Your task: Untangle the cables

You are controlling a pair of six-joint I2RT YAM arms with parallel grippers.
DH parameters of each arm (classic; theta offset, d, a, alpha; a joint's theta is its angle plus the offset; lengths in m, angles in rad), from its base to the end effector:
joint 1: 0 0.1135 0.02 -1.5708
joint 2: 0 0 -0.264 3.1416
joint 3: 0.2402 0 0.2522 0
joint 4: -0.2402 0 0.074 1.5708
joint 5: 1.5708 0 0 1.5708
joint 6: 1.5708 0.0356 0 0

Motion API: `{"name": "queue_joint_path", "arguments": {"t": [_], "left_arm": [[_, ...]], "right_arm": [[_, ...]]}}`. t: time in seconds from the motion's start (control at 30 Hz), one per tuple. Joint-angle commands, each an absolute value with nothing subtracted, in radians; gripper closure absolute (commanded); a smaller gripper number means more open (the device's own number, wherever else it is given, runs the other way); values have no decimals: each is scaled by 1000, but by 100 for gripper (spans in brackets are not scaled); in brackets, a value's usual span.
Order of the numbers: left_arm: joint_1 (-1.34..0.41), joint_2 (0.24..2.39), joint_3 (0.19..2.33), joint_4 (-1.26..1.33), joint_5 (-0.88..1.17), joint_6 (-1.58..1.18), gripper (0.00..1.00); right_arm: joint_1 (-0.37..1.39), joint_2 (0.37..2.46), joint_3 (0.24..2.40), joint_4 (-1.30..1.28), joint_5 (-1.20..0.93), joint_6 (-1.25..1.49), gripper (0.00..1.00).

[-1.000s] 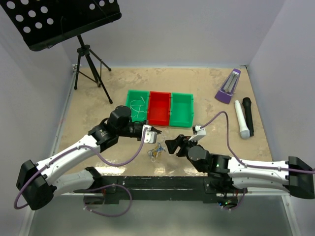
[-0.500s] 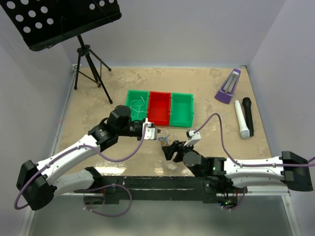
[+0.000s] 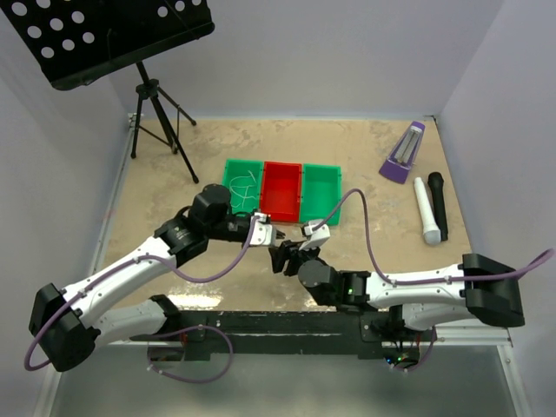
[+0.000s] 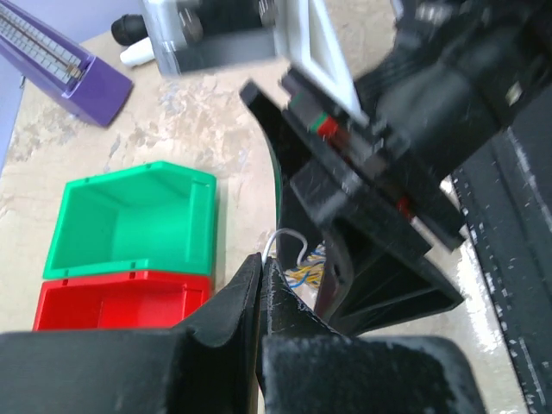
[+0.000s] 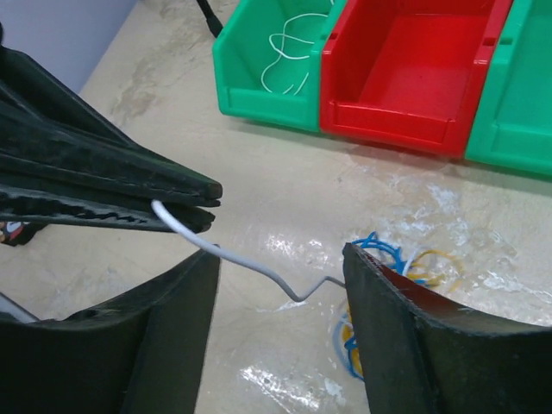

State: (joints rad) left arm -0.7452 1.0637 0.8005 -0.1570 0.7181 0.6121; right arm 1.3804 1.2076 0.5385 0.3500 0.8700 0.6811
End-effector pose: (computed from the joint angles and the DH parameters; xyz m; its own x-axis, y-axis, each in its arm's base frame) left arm 0.1575 -0.1772 0.2974 0.3017 0.3104 -0.9015 0.9516 -0.0394 0.3049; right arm 0.0736 0.2380 0.2250 -0.3583 0.2862 -0.8886 -0.3478 0.8424 0.4116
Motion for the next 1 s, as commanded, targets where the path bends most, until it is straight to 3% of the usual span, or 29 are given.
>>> {"name": "queue_joint_path", "arguments": {"t": [0.0,0.23,0.53,0.97], "left_arm": [[-741,1037,900,-158,805,522,100],[-739,1020,1018,-80,755,451,100],[-741,1014,1225,-17,634,433,100],[-741,1035,1446,320,206,532,100]], "right_arm": [[1378,1232,529,517,887,630,41],[1378,1249,462,540,810,742,57],[1376,1281,410,531,787,848,58],[1378,1396,385,554,744,948,56]]}}
